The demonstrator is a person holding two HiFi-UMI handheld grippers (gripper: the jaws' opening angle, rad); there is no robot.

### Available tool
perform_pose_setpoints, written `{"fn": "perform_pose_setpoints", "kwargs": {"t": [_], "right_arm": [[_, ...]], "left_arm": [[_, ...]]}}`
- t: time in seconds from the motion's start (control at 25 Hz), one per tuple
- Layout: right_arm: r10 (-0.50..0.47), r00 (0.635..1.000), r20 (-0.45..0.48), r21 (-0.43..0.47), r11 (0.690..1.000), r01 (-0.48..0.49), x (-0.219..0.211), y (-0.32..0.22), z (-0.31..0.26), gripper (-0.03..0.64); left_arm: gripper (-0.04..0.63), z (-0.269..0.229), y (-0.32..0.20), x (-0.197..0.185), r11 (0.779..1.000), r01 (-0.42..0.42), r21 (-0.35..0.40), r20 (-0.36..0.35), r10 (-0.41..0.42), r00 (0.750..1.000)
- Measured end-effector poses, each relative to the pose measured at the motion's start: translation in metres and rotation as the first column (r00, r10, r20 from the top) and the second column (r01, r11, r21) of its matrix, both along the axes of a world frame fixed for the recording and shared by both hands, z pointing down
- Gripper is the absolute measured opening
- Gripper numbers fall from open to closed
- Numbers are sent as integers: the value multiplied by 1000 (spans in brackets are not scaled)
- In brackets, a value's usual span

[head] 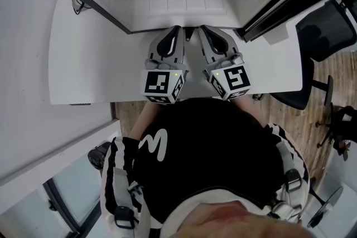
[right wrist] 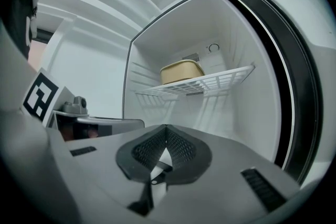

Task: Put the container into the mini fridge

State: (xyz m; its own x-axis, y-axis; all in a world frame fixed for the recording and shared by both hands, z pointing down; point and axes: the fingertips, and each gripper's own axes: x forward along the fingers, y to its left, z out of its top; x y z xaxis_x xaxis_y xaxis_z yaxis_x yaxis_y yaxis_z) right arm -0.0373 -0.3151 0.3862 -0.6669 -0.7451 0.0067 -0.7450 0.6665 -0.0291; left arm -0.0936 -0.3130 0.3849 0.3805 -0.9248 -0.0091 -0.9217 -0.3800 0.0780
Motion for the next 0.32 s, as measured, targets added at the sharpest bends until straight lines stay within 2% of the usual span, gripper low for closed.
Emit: {"fn": "perform_pose_setpoints", "kwargs": {"t": [0.32], "right_arm": [[-1,1000,-1,3,1000,1,-3,-1,-1,9]], "left_arm": [[17,-1,-1,-4,1000,7,2,1,-7,1000]]}}
